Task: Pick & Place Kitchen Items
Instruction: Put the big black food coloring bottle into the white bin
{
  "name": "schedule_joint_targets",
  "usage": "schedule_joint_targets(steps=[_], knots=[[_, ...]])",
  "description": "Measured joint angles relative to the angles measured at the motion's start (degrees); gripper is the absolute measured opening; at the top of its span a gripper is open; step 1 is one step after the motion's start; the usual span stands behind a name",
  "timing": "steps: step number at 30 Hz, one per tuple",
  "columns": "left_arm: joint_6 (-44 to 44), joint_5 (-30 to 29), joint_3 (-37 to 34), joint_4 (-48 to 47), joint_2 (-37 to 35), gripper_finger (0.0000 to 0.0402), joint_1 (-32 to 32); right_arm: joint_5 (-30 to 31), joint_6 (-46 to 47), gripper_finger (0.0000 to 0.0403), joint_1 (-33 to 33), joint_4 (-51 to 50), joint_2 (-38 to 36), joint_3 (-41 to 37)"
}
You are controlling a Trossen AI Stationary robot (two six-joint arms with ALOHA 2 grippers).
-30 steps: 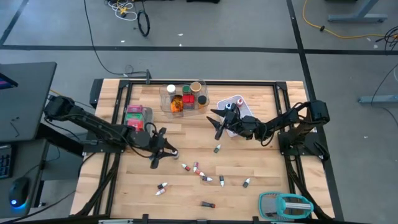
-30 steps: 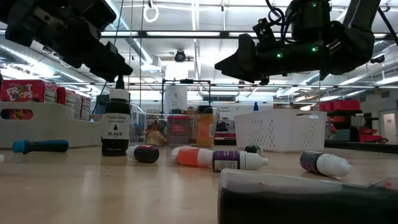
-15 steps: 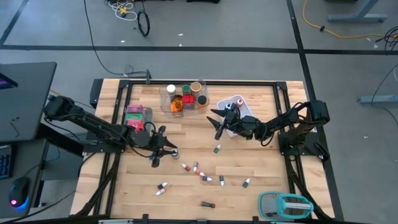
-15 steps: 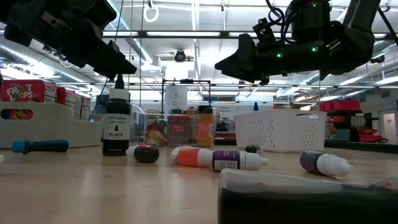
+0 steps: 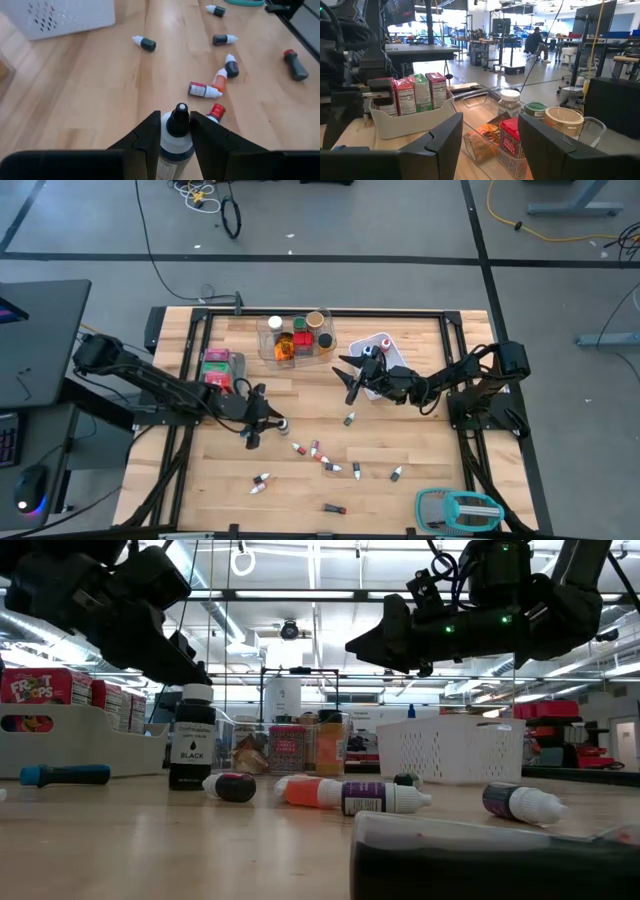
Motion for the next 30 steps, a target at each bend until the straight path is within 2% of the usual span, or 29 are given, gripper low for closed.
schedule_joint_targets(steps=[7, 12, 16, 18, 23, 26, 30], knots=[[6.98, -0.14, -0.26, 4.89, 0.95, 0.0044, 0.12, -0.04, 1.66, 0.02, 0.0, 0.0, 0.0, 0.0], [5.38, -2.41, -0.26, 5.73, 0.95, 0.0043, 1.01, -0.07, 2.66, 0.02, -0.02, 0.0, 0.0, 0.0], [6.65, -2.59, -0.26, 10.56, 0.95, 0.0043, 2.24, -0.55, 6.06, 0.02, -0.02, -0.38, 0.0, 0.48], [7.42, -2.28, -0.28, 14.86, 0.95, 0.0043, 3.33, -4.48, 7.11, 0.02, -0.06, -1.75, 0.0, 1.89], [6.66, -0.93, -0.23, 24.64, 0.95, 0.0043, 7.17, -19.2, 3.98, 0.02, 0.04, -9.53, 0.0, 7.54], [6.0, 1.24, 1.84, 25.06, 1.43, 0.0044, 9.11, -27.03, 2.42, 0.02, 0.02, -18.69, 0.0, 13.33], [7.51, 3.53, 5.52, 22.12, 3.46, 0.0044, 10.25, -28.42, -0.93, 0.0201, 0.77, -35.94, 0.0, 21.39]])
